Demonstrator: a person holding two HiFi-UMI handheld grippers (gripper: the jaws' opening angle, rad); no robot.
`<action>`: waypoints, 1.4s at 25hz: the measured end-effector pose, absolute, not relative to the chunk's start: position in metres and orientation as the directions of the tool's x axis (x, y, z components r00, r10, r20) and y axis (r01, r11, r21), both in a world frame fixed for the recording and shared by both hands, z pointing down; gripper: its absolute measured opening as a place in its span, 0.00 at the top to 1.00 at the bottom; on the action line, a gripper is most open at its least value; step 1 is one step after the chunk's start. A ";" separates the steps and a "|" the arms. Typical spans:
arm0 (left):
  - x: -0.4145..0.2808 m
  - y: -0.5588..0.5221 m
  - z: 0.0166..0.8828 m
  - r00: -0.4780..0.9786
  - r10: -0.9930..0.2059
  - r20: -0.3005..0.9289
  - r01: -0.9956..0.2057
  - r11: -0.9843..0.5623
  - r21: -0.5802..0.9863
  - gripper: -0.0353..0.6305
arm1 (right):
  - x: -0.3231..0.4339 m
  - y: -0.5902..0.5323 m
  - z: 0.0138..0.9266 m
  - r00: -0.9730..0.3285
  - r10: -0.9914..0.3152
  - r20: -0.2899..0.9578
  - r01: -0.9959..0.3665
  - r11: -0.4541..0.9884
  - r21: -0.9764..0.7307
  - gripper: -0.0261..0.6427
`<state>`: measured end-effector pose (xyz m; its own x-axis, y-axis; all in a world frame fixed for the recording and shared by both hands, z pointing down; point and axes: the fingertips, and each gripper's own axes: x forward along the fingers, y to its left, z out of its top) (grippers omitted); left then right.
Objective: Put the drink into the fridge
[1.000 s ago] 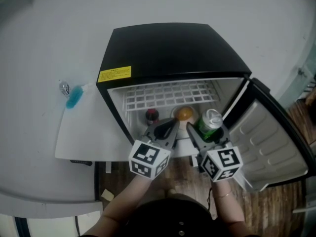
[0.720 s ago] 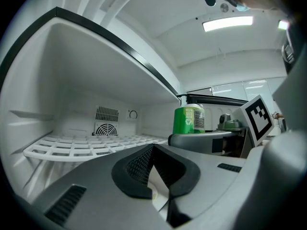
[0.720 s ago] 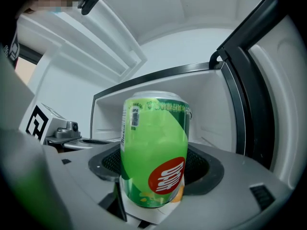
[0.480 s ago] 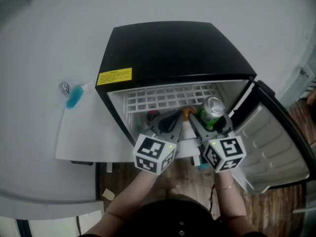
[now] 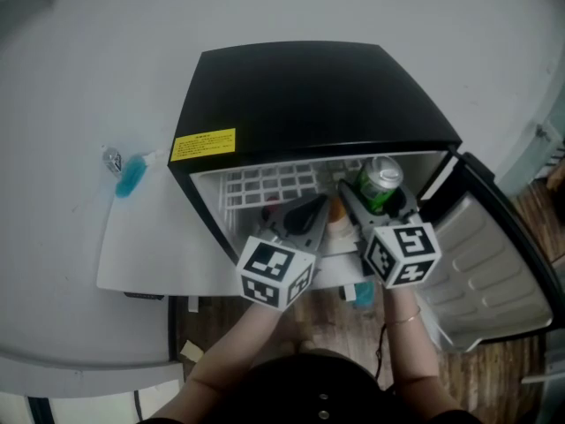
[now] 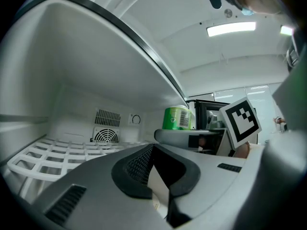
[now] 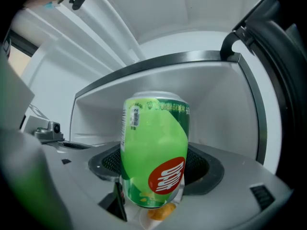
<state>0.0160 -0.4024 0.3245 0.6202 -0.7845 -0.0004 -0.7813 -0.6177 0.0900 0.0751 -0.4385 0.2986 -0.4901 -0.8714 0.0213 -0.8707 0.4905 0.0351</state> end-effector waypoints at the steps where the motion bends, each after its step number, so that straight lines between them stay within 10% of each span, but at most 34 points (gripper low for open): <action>1: 0.017 -0.403 0.325 0.623 -0.782 0.000 -0.779 -0.620 0.090 0.94 | 0.075 -0.442 0.299 -0.487 -0.873 0.023 -0.872 0.487 0.035 0.44; 35: 0.031 -0.402 0.347 0.655 -0.755 0.031 -0.753 -0.647 0.119 0.94 | 0.078 -0.495 0.304 -0.272 -0.958 0.087 -0.955 0.280 0.100 0.44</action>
<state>0.0307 -0.4024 0.3467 0.6545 -0.7554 0.0311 -0.7528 -0.6474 0.1186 0.0778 -0.4947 0.3041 -0.2721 -0.9583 0.0869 -0.9548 0.2801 0.0998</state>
